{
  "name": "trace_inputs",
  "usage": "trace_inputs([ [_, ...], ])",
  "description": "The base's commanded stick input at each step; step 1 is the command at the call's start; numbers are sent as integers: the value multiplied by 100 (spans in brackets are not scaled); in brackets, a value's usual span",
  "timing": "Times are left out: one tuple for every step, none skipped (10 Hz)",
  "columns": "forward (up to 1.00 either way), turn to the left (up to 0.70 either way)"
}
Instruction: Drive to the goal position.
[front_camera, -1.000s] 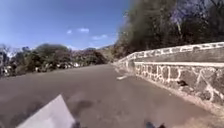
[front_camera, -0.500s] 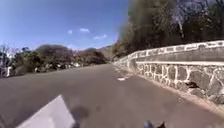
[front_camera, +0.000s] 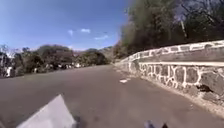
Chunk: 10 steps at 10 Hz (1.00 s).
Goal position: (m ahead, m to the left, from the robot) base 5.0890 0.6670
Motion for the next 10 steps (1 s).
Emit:
trace_inputs([
  [50,0],
  [50,0],
  [50,0],
  [50,0],
  [50,0],
  [50,0],
  [50,0],
  [50,0],
  [50,0],
  [50,0],
])
